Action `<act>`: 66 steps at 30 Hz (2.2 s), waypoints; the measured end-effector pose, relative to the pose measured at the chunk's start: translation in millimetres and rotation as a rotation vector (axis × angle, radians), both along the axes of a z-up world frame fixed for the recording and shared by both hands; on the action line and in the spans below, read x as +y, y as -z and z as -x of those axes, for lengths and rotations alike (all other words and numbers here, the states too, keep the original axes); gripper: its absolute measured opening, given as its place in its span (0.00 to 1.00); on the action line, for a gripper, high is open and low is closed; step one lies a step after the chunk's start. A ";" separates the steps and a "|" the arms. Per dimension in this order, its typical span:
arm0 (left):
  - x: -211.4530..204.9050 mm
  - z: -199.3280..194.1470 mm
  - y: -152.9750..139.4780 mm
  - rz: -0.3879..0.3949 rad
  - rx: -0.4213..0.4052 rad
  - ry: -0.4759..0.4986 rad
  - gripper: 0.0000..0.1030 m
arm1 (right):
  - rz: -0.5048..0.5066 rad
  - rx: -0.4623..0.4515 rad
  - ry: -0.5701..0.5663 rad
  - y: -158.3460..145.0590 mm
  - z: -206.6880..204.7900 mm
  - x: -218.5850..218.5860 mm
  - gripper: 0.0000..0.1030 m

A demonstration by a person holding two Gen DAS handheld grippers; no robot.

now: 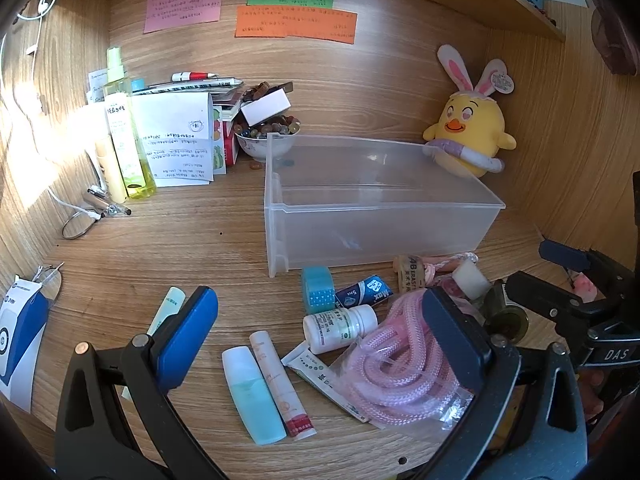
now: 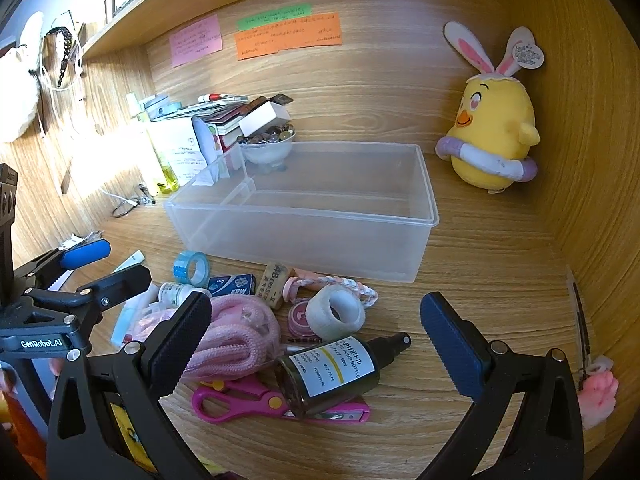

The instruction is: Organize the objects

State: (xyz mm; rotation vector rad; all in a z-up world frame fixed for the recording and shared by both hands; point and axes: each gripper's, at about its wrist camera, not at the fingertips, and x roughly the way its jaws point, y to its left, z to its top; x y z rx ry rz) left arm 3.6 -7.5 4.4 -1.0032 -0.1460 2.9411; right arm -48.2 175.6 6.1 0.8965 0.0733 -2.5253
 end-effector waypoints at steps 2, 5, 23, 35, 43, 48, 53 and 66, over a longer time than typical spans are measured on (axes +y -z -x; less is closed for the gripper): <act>-0.2 -0.3 0.0 0.001 0.001 0.000 1.00 | 0.002 -0.003 -0.002 0.3 -0.2 0.4 1.00; 0.0 -0.2 0.0 0.000 0.000 0.000 1.00 | 0.003 -0.007 -0.007 0.5 -0.5 1.2 1.00; 2.1 -0.8 2.2 -0.001 -0.004 -0.002 1.00 | 0.009 -0.012 -0.009 0.9 -2.0 0.4 1.00; 2.8 -0.3 1.7 -0.004 -0.005 0.007 1.00 | 0.012 -0.012 -0.009 1.9 -2.2 2.8 1.00; 2.1 0.1 1.8 -0.023 -0.003 0.014 1.00 | 0.021 -0.030 -0.010 4.8 0.2 7.0 1.00; 3.2 -1.4 -0.3 -0.014 0.009 0.023 0.99 | 0.024 -0.037 -0.011 8.6 -0.1 7.1 1.00; -6.6 -2.0 -11.8 0.021 0.014 0.016 0.86 | 0.029 -0.026 0.006 7.2 0.1 9.5 1.00; -82.8 7.1 20.8 0.011 -0.166 -0.128 0.63 | 0.086 -0.093 0.077 12.4 7.3 24.9 0.87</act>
